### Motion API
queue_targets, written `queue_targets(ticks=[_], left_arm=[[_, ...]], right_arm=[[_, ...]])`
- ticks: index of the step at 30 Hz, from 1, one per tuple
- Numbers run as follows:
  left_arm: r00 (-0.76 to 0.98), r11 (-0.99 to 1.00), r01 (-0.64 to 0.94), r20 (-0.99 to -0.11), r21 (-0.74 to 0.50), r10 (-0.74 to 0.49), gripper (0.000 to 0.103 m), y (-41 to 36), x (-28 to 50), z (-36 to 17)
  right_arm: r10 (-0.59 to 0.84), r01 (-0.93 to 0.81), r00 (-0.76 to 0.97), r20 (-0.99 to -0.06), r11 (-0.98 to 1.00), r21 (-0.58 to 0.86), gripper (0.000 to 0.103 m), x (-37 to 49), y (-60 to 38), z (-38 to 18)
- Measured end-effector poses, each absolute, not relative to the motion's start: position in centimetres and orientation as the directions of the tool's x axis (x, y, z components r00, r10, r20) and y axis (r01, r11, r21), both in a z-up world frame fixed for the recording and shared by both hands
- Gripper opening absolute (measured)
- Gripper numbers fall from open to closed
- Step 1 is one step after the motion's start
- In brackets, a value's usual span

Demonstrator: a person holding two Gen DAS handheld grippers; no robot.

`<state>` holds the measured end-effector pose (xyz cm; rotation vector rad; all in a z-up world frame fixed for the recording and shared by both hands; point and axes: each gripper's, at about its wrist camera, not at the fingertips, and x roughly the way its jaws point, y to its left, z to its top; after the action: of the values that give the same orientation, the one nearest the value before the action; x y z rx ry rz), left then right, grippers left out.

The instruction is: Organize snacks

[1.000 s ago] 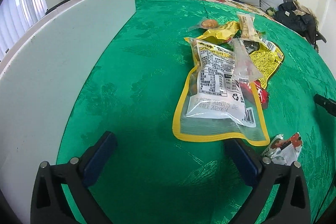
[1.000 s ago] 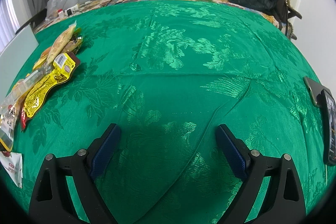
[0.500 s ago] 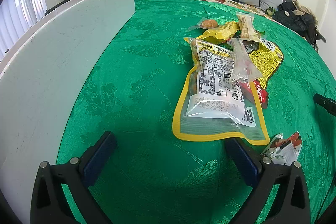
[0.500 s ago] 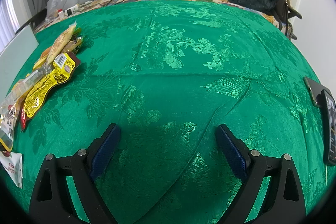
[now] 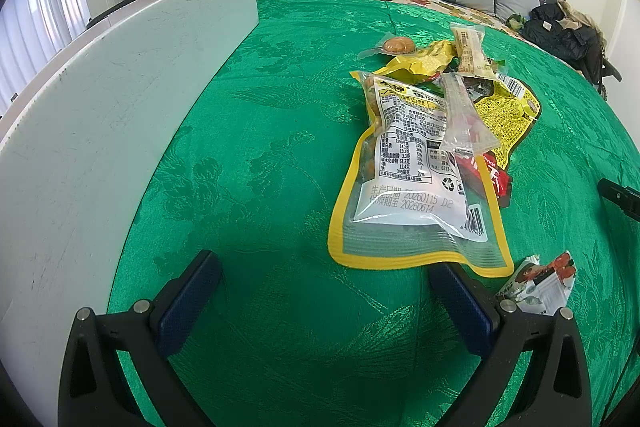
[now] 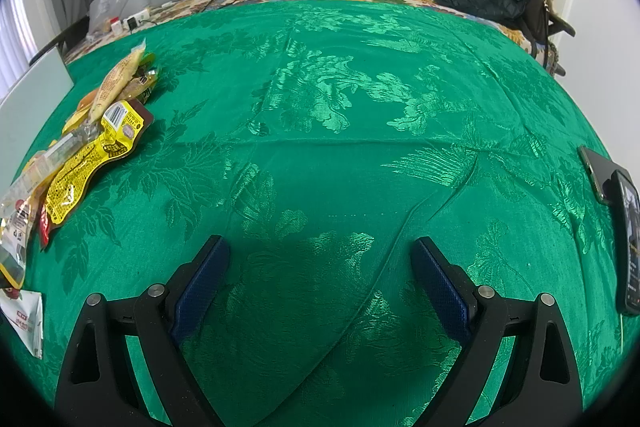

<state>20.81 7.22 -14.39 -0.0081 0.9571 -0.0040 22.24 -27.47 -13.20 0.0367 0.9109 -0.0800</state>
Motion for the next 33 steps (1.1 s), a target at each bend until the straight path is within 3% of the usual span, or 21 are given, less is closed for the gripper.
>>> queue_targets(ticks=[33], left_arm=[[0.577,1.000,-0.001,-0.817,-0.004,-0.003,0.103,7.04,20.87,-14.38]], right_arm=[[-0.053,0.084,0.610,-0.791,0.996,-0.002,0.095,22.29,-27.48,-13.26]])
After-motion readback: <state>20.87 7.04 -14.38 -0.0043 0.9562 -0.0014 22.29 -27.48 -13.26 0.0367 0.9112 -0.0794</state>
